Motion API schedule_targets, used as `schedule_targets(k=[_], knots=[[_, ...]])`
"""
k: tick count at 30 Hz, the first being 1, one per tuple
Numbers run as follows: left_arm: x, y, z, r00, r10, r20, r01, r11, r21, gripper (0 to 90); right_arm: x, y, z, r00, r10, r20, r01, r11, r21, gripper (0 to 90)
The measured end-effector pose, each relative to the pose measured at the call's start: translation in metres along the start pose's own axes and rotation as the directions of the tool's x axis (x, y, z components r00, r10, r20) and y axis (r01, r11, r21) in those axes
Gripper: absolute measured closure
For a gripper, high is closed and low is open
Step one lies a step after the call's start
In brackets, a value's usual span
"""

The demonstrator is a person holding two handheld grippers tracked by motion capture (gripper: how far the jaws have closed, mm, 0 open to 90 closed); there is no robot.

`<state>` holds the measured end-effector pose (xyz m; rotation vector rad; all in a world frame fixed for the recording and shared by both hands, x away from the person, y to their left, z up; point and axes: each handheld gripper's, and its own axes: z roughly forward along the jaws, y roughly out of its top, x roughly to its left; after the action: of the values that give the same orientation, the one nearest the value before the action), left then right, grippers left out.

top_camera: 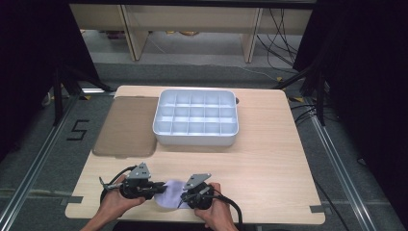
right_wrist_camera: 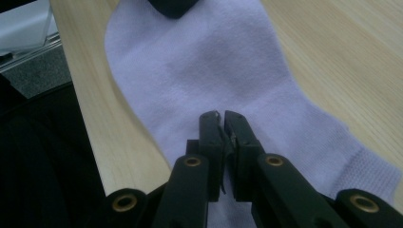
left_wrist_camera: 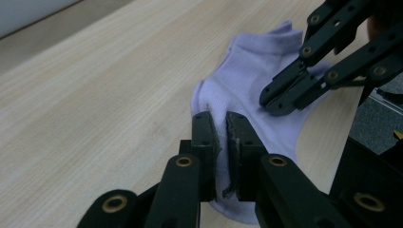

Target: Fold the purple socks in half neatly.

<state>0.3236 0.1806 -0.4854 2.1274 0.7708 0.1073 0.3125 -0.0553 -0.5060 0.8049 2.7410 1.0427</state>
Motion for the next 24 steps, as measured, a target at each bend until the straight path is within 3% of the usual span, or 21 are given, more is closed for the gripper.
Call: schedule_targets(k=[2, 3, 5, 9, 13, 15, 17, 18, 21, 24], knots=[[-0.001, 0.000, -0.001, 0.9999, -0.016, 0.005, 0.016, 0.9998, -0.010, 82.5, 0.002, 0.001, 0.000, 0.9998, 0.019, -0.003, -0.019, 1.000, 0.016, 86.6], [0.000, 0.001, -0.003, 1.0000, 0.002, 0.008, -0.001, 1.0000, -0.008, 82.5, 0.002, 0.002, 0.003, 0.9999, 0.006, -0.012, -0.006, 1.000, 0.000, 86.6], [0.000, 0.001, -0.006, 1.0000, -0.003, 0.004, 0.003, 1.0000, -0.002, 82.5, 0.004, 0.006, 0.008, 0.9991, -0.029, -0.032, 0.029, 0.999, -0.022, 86.6], [0.000, 0.001, -0.009, 0.9997, -0.014, 0.018, 0.014, 0.9998, -0.015, 82.5, 0.001, 0.009, 0.004, 0.9991, -0.011, -0.042, 0.010, 1.000, -0.010, 86.3], [0.000, 0.002, -0.010, 0.9992, -0.037, 0.017, 0.037, 0.9993, -0.007, 82.4, -0.015, 0.015, -0.005, 0.9999, 0.010, 0.011, -0.010, 0.999, -0.051, 86.5], [0.001, 0.002, -0.010, 0.9995, -0.023, 0.020, 0.023, 0.9997, -0.002, 82.4, -0.021, 0.019, -0.003, 0.9997, 0.002, 0.025, 0.000, 0.998, -0.058, 86.5], [0.002, 0.002, -0.010, 0.9998, -0.011, 0.014, 0.011, 0.9999, 0.013, 82.4, -0.025, 0.026, 0.003, 0.9988, 0.017, 0.046, -0.014, 0.999, -0.044, 86.5], [0.001, 0.001, -0.010, 0.9992, -0.037, 0.016, 0.037, 0.9993, 0.004, 82.4, -0.027, 0.028, 0.006, 0.9990, -0.018, 0.041, 0.020, 0.999, -0.041, 86.6], [0.002, 0.002, -0.010, 0.9995, -0.027, 0.013, 0.027, 0.9996, 0.005, 82.4, -0.029, 0.031, 0.020, 0.9983, -0.041, 0.042, 0.042, 0.999, -0.015, 86.7], [0.003, 0.001, -0.012, 0.9993, -0.035, 0.016, 0.034, 0.9993, 0.013, 82.4, -0.025, 0.036, 0.026, 0.9990, -0.024, 0.039, 0.024, 1.000, 0.004, 86.8]])
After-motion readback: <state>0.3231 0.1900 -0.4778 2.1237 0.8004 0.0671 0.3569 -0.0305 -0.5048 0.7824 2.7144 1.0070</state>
